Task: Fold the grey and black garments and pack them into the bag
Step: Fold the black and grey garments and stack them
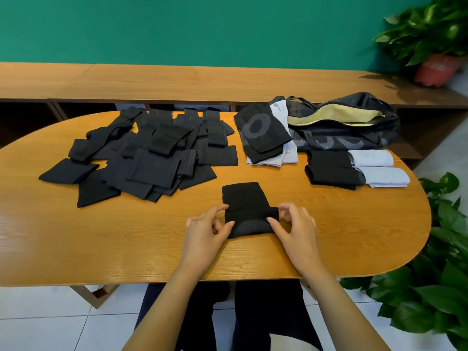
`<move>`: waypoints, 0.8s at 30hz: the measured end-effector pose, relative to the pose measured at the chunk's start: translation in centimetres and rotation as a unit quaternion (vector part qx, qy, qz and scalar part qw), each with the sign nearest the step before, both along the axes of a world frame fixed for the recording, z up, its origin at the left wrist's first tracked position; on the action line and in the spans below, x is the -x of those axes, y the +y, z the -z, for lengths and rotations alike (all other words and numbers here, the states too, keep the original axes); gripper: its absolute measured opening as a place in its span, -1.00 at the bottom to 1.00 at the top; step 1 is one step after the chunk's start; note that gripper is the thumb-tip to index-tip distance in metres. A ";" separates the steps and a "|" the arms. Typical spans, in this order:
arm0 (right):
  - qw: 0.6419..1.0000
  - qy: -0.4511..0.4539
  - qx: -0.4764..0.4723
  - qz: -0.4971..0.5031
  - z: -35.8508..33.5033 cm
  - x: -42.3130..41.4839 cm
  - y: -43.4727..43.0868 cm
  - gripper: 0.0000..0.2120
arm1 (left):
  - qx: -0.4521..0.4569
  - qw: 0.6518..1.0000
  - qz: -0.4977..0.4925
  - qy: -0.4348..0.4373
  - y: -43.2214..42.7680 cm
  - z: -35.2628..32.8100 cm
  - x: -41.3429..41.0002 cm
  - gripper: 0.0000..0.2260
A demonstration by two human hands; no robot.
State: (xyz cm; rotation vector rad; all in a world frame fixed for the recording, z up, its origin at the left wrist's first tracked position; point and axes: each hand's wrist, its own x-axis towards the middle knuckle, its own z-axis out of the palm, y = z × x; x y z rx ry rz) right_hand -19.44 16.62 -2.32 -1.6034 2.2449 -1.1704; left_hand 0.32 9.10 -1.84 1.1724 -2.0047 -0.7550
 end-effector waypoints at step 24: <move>0.986 0.078 -0.100 -0.107 -1.4 -0.6 0.3 -0.42 | 0.031 0.994 0.034 -0.099 -0.1 -0.3 -0.1 -0.67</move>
